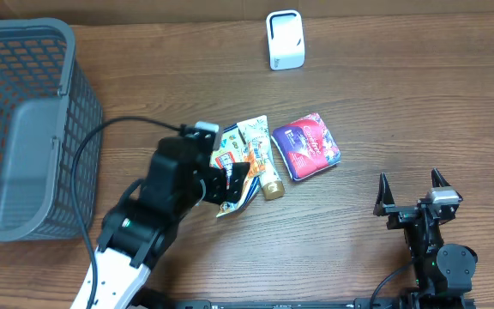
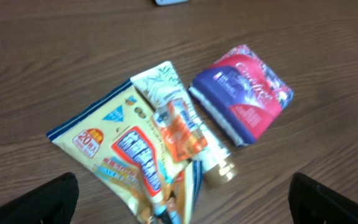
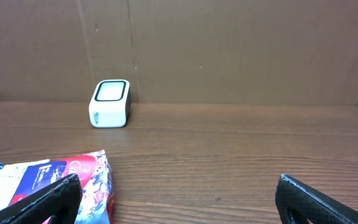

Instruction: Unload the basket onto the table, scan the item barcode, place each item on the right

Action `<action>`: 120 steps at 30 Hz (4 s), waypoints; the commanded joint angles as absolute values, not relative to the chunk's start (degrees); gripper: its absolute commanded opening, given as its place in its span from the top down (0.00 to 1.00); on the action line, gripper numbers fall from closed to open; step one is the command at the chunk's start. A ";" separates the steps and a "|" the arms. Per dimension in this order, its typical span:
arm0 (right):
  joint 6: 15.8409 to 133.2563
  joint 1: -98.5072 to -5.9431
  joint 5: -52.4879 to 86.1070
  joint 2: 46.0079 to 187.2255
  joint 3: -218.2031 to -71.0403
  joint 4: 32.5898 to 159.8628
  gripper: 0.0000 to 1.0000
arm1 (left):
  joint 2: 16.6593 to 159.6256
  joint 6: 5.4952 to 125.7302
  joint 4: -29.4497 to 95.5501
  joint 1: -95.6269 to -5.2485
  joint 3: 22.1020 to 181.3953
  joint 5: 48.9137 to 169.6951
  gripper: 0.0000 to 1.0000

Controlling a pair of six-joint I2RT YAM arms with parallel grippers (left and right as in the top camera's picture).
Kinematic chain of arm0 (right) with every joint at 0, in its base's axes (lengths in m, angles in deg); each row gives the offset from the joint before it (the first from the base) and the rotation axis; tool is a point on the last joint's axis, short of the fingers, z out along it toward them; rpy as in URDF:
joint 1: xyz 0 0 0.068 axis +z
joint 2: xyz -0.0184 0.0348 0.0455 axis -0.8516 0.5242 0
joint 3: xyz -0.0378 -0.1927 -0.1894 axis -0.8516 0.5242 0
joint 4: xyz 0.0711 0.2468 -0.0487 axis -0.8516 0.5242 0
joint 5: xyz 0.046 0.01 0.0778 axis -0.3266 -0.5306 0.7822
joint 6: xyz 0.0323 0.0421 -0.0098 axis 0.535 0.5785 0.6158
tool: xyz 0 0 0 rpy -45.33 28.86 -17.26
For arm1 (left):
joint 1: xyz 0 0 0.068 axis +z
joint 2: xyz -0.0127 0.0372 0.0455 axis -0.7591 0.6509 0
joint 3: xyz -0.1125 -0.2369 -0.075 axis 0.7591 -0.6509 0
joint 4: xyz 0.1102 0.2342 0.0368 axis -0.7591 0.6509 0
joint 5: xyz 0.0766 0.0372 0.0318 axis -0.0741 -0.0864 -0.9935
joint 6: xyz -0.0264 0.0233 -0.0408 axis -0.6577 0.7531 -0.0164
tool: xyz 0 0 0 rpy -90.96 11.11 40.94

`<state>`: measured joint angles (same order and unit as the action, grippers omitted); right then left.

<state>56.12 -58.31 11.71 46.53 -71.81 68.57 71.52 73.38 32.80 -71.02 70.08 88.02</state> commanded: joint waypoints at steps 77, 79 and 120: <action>55.90 -58.47 11.38 46.07 -71.24 68.13 0.00 | 34.76 68.62 -6.48 -57.29 38.76 118.18 0.00; 55.90 -58.47 11.38 46.07 -71.24 68.15 0.00 | 34.76 73.08 -4.75 -57.29 41.77 118.62 0.00; 49.39 -64.63 63.55 71.73 -113.44 78.77 0.00 | 80.59 80.60 57.28 -57.29 92.02 105.26 0.00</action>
<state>56.41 -63.69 58.90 62.58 -102.78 73.13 80.77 81.64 57.50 -57.53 91.02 103.82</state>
